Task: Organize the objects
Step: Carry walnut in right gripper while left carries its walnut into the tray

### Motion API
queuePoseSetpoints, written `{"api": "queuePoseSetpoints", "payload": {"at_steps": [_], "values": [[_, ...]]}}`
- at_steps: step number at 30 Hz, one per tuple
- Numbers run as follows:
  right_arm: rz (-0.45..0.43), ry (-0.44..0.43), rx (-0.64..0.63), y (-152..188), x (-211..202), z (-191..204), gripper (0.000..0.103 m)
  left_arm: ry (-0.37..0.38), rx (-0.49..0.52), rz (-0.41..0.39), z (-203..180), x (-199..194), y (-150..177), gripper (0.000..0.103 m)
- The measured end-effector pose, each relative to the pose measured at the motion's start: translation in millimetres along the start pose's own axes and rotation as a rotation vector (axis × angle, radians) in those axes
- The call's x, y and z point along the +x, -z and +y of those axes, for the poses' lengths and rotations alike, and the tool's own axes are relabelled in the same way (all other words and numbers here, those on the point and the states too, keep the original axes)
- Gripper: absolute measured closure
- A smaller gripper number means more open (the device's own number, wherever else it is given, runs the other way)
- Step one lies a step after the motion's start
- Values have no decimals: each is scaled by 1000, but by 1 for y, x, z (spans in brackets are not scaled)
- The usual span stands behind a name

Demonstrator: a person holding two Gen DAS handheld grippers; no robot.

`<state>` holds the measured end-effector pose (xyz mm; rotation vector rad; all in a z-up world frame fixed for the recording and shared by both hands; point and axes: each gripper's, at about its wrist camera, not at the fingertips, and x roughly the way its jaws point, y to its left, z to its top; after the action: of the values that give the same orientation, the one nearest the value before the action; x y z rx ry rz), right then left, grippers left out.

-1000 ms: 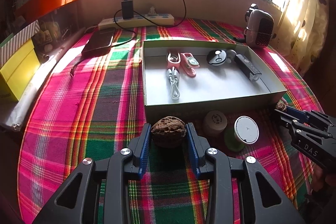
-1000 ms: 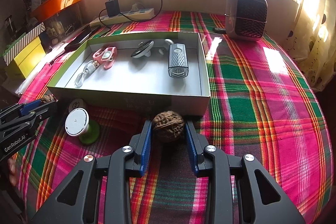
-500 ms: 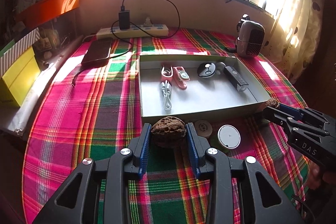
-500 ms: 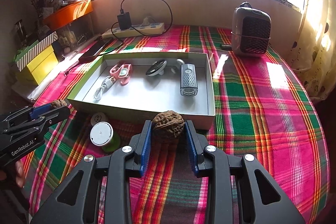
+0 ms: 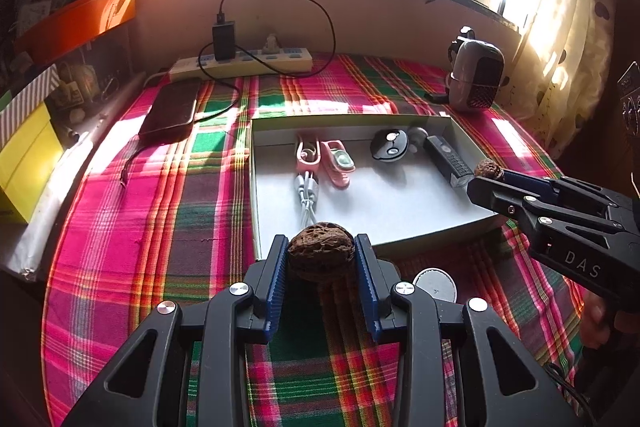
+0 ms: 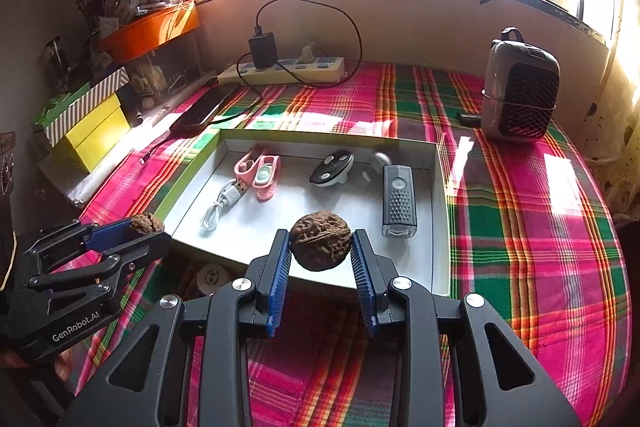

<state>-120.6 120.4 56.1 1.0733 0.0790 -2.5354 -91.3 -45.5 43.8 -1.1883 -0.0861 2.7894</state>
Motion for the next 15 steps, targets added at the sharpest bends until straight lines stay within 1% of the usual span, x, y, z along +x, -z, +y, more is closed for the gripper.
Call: {"api": "queuePoseSetpoints", "payload": {"at_steps": [5,15], "values": [[9,-1,-10,-11,11,-2,71,25,-1,10,-1,11,-10,72],[33,-9,-17,-23,34,-11,71,43,31,41,-10,36,-23,72]]}}
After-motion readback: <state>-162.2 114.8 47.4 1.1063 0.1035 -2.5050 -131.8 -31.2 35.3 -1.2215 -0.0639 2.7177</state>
